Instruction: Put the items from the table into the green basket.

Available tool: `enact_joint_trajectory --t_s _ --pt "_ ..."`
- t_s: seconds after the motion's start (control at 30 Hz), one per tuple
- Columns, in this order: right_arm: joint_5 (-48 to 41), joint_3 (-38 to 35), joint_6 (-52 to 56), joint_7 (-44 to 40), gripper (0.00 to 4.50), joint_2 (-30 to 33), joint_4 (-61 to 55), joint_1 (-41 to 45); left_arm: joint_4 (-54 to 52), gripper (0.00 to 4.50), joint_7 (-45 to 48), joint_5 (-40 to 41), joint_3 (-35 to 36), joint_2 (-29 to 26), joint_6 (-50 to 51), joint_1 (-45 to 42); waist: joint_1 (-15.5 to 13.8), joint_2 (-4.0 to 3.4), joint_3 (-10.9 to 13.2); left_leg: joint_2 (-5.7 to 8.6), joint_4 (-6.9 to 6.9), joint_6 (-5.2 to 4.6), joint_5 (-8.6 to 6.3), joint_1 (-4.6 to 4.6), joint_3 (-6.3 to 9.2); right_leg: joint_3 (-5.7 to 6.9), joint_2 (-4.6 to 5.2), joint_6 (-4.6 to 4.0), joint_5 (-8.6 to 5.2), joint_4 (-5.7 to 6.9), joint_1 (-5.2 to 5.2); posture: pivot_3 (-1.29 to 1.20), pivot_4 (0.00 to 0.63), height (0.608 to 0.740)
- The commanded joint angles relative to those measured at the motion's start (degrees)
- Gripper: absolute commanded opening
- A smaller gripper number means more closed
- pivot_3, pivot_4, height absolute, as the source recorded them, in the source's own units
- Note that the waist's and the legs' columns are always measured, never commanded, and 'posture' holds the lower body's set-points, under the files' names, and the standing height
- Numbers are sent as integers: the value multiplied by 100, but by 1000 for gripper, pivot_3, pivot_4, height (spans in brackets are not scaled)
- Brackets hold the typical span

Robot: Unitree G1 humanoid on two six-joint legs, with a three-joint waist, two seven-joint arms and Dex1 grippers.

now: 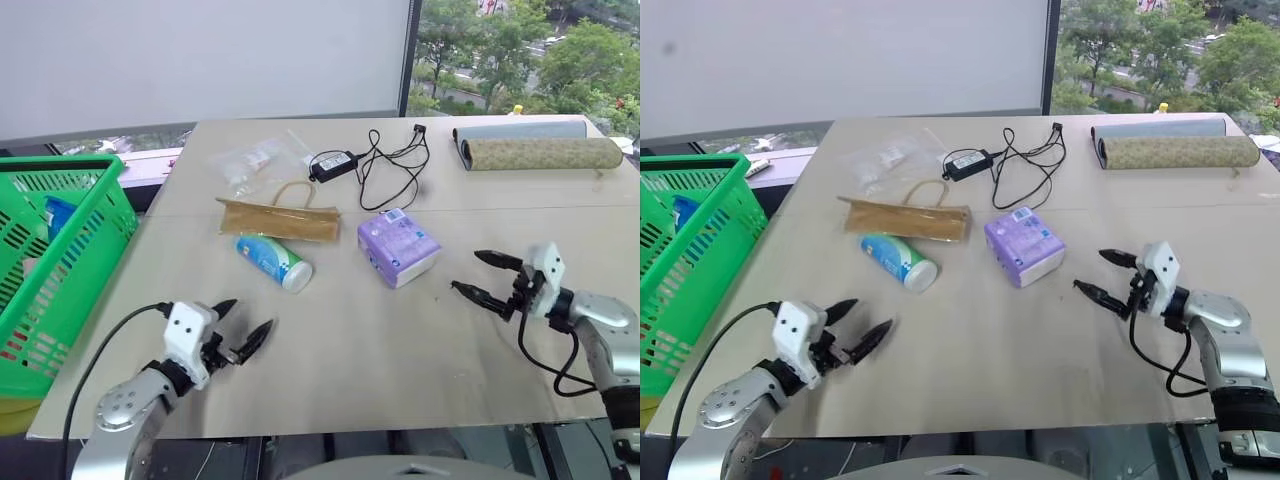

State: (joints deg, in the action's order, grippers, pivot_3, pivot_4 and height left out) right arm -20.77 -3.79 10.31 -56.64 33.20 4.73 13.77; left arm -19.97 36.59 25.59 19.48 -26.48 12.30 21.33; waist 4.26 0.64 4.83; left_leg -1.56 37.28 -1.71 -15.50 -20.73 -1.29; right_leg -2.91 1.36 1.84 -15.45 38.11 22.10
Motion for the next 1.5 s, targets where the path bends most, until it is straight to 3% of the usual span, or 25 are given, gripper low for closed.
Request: enact_joint_trajectory --t_s 0.03,0.2,0.4,0.53,0.83,0.87,1.03,1.3,1.5 --pt "-109 351 747 575 4500 -373 -892 958 -464 4362 -96 667 745 72 -17 174 6 0 -1 -7 0 0 0 1 -1 1 -4 -5 3 0 2 -17 55 740" --pt "528 1397 1157 959 4500 -1412 -158 2759 -695 4362 -93 918 1406 106 -206 558 -82 14 -11 -25 -8 3 -1 -15 9 10 -33 -14 4 0 21 25 48 740" --pt "1795 2373 522 1356 4500 -2520 3131 4425 -1084 4362 -71 989 1557 72 -141 869 -323 61 -50 -15 -7 7 1 -58 22 46 -7 -29 15 -6 48 123 33 740" --pt "2167 2382 -216 1550 4500 -2836 4785 4984 -1586 4362 -82 1141 1646 86 -83 1191 -402 88 -69 10 -6 14 4 -84 33 58 32 -28 15 -7 69 189 27 740" --pt "2117 1934 -766 1308 426 -3011 5112 5139 -1877 4500 -134 1027 1365 130 -27 1495 -509 82 -73 23 -20 39 19 -142 38 81 50 -27 15 1 134 181 32 740" --pt "2094 1850 -769 1340 18 -2988 5038 5140 -1878 4500 -107 1032 1318 99 -20 1474 -509 82 -73 21 -21 37 17 -141 40 83 45 -28 15 3 134 171 34 740" --pt "1831 1249 -445 1604 18 -2622 4177 5074 -1869 4500 -20 1148 1159 -155 156 1189 -518 75 -69 24 -14 35 19 -141 44 85 47 -28 15 23 137 128 42 740" --pt "2206 315 573 2812 18 -756 2607 4299 -1853 4500 -35 1404 222 -750 945 -298 -545 73 -72 33 -2 34 20 -144 50 89 52 -28 15 29 133 24 47 740" --pt "2487 -214 1078 3436 18 223 1422 3323 -1467 4500 27 1343 -401 -878 1241 -1428 -222 37 -78 27 -3 33 20 -137 9 41 30 -26 15 34 142 -58 41 740"
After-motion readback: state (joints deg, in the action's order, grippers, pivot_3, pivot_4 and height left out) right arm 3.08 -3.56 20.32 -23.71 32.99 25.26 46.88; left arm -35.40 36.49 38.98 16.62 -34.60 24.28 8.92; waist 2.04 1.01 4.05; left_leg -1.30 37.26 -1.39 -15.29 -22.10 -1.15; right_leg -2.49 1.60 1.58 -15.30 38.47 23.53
